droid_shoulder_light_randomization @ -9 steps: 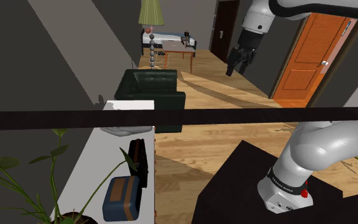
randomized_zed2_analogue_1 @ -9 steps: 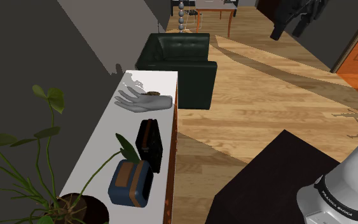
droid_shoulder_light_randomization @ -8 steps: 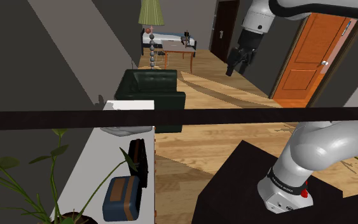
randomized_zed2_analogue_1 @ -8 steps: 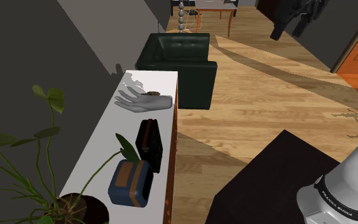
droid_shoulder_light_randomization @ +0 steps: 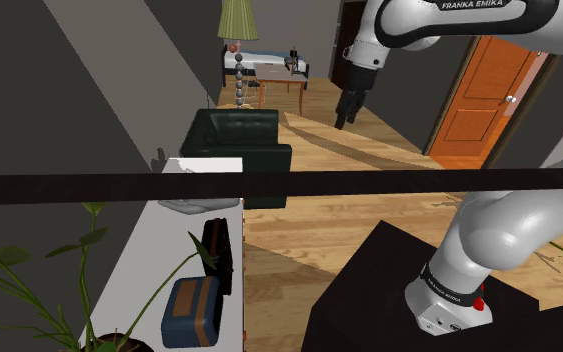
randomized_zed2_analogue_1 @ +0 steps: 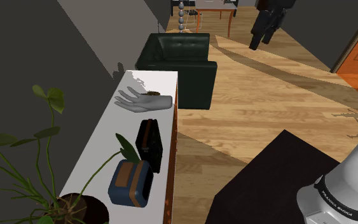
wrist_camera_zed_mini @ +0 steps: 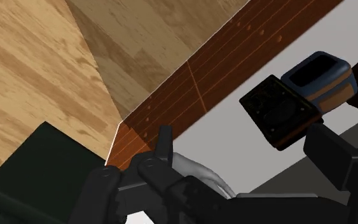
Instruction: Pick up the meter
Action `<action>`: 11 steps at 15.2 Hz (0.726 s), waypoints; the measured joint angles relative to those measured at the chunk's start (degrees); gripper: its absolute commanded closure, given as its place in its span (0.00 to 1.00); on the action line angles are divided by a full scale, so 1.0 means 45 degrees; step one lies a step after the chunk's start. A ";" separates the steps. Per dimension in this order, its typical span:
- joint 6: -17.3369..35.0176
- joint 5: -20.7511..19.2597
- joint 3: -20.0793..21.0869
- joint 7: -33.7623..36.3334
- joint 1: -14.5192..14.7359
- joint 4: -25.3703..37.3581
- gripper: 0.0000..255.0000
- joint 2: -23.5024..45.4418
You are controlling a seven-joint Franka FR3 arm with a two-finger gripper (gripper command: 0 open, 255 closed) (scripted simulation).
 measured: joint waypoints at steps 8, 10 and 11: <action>0.1422 0.0602 -0.1205 -0.4788 0.1237 0.1934 0.00 0.4146; 0.1679 0.0881 -0.1306 -0.5921 0.1478 0.2492 0.00 0.5200; 0.1748 0.1015 -0.1347 -0.6495 0.1562 0.2812 0.00 0.5711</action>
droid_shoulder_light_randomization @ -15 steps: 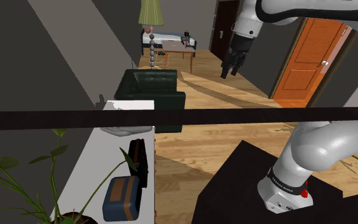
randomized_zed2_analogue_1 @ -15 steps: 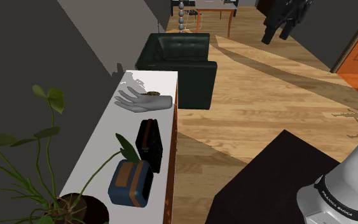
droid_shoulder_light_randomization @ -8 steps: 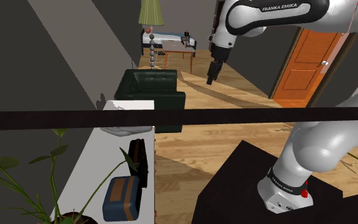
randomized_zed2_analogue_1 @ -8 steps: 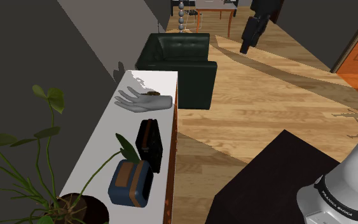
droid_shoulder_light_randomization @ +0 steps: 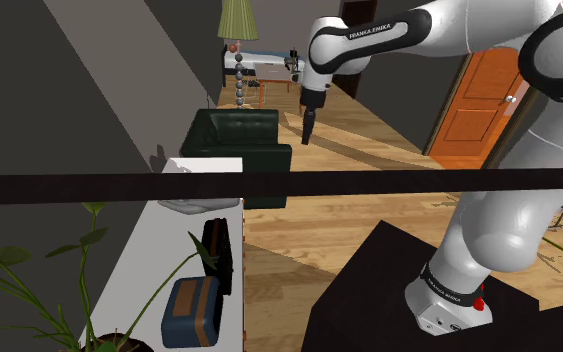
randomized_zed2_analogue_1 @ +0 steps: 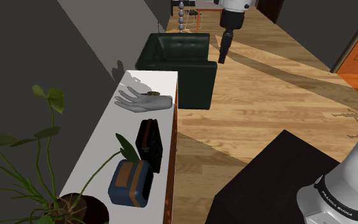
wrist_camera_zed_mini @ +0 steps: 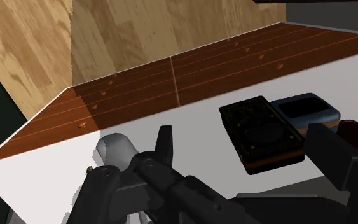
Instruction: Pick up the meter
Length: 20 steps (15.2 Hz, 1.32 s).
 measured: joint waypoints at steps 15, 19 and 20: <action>0.0046 0.1052 0.1250 -0.6982 0.0436 0.5495 0.00 0.6990; -0.0018 0.0827 0.1802 -0.8350 0.0616 0.6790 0.00 0.8453; 0.0012 0.0745 0.1937 -0.8666 0.0695 0.6995 0.00 0.8733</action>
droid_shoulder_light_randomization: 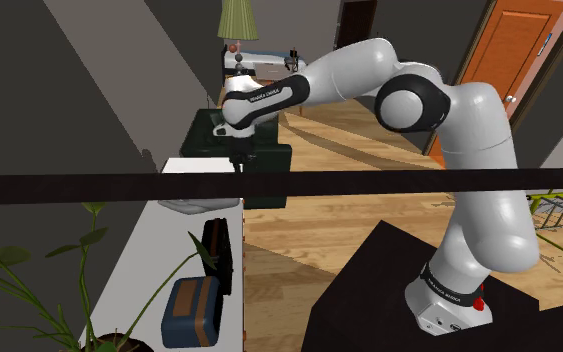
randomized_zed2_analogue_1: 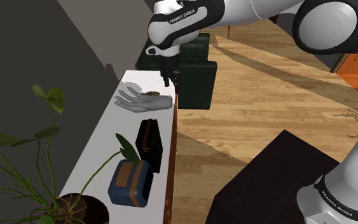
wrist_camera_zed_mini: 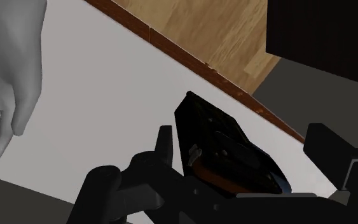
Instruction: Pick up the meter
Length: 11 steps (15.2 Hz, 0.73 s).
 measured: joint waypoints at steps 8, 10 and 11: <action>-0.0286 -0.0837 0.1006 -0.2427 0.0707 0.2812 0.00 0.2913; -0.0262 -0.1089 0.1228 -0.3005 0.0965 0.3223 0.00 0.3442; -0.0208 -0.1215 0.1334 -0.3295 0.1100 0.3423 0.00 0.3729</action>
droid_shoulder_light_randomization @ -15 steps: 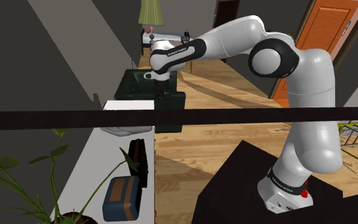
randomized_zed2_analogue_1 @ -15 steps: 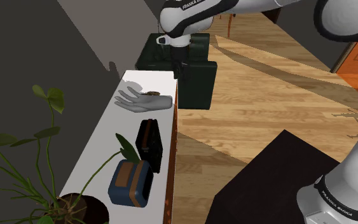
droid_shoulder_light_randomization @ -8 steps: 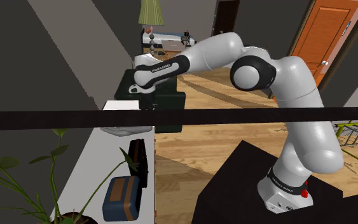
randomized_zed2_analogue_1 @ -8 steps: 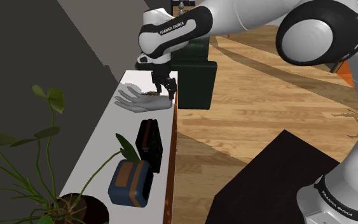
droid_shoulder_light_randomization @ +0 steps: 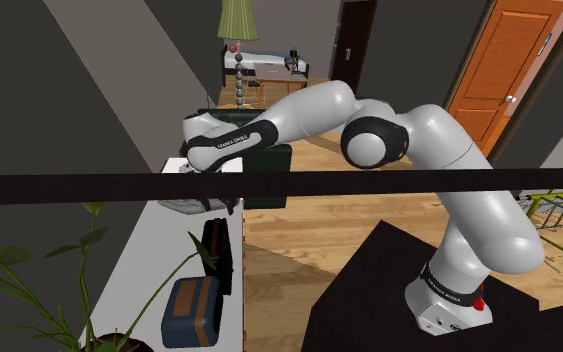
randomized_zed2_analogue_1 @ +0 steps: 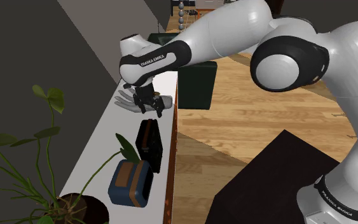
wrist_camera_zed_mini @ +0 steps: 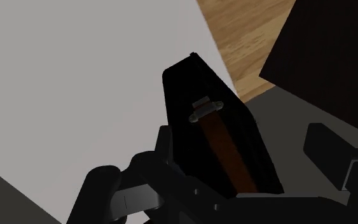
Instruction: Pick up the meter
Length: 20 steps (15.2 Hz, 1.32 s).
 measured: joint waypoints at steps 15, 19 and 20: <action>0.0771 -0.0126 0.0116 -0.0337 0.0134 0.0181 1.00 0.0965; 0.0780 -0.0128 0.0113 -0.0333 0.0135 0.0188 1.00 0.0970; 0.0784 -0.0127 0.0113 -0.0340 0.0130 0.0183 1.00 0.0968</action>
